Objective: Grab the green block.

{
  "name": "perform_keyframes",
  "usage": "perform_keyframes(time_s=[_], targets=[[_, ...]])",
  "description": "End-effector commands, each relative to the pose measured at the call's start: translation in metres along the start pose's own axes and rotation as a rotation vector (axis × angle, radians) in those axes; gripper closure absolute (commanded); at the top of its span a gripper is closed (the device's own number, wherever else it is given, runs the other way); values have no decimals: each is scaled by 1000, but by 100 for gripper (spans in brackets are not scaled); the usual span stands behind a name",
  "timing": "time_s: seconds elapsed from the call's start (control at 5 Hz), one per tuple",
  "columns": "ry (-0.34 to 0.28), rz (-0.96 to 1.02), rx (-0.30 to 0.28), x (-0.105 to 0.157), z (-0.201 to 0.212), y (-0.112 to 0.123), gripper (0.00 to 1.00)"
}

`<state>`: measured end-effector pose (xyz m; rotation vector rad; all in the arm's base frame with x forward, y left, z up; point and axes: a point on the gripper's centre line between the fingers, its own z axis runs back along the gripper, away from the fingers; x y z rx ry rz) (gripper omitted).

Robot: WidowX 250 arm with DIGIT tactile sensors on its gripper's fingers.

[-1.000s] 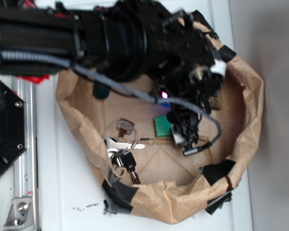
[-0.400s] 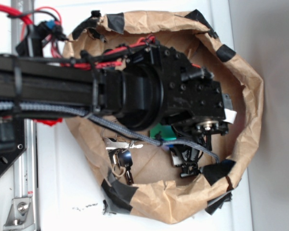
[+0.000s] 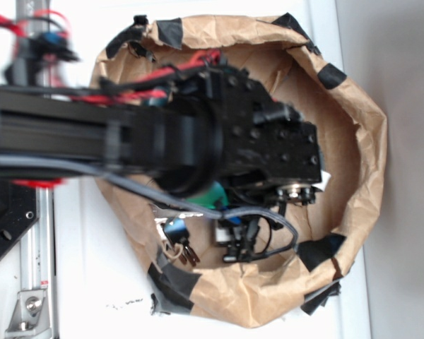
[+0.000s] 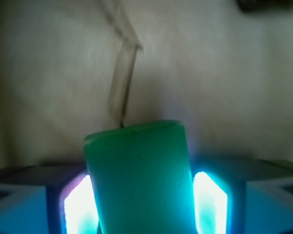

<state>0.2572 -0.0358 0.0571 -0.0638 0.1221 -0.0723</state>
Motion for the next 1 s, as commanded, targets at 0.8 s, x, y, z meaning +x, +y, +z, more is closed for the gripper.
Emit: perform_keyframes(time_s=[0.8], targets=[[-195, 149, 162, -3, 70, 23, 100]])
